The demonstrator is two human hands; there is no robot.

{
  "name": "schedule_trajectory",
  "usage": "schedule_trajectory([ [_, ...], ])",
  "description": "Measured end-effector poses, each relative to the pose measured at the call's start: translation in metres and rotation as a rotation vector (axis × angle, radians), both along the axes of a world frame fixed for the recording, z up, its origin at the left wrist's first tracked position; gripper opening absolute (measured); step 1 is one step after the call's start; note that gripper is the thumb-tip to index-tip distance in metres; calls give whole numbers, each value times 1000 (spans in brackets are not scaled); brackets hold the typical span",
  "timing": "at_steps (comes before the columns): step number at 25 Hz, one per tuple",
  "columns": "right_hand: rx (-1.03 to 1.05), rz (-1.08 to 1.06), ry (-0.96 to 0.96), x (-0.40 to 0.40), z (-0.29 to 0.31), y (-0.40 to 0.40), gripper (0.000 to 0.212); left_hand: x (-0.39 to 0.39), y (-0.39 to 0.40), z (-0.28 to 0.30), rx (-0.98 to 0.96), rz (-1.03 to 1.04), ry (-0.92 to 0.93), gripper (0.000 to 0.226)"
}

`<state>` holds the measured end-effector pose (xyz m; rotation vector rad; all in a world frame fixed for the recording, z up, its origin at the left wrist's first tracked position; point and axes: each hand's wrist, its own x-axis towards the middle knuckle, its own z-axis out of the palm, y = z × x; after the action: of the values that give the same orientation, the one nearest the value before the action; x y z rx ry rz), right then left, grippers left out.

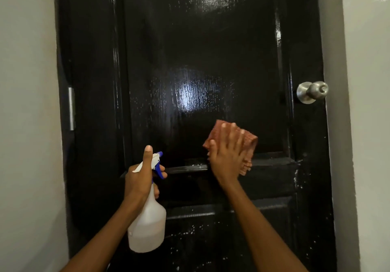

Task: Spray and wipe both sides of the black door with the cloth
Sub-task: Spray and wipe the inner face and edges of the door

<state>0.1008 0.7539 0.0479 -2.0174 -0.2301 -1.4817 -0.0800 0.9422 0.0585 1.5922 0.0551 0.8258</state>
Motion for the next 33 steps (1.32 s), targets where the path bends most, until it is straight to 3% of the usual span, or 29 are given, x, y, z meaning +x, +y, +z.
schedule_trajectory([
  [5,-753,124,-245,-19,-53,62,60,0,15,-23,-16,75,36,66],
  [7,-860,120,-294,-13,-63,42,58,1,15,-28,-14,78,54,68],
  [11,-618,37,-129,3,-87,-35,58,3,5,-37,-3,45,108,79],
  [15,-90,-19,159,5,-111,-86,66,5,-7,-36,-23,-23,120,86],
  [18,17,7,234,2,-111,-78,70,12,-13,-28,-47,-55,143,83],
  [26,-181,112,241,-18,-123,-6,68,10,-6,-28,-42,-114,250,81],
  [33,-630,160,-88,-36,-87,107,66,-7,37,-48,-82,26,165,84],
])
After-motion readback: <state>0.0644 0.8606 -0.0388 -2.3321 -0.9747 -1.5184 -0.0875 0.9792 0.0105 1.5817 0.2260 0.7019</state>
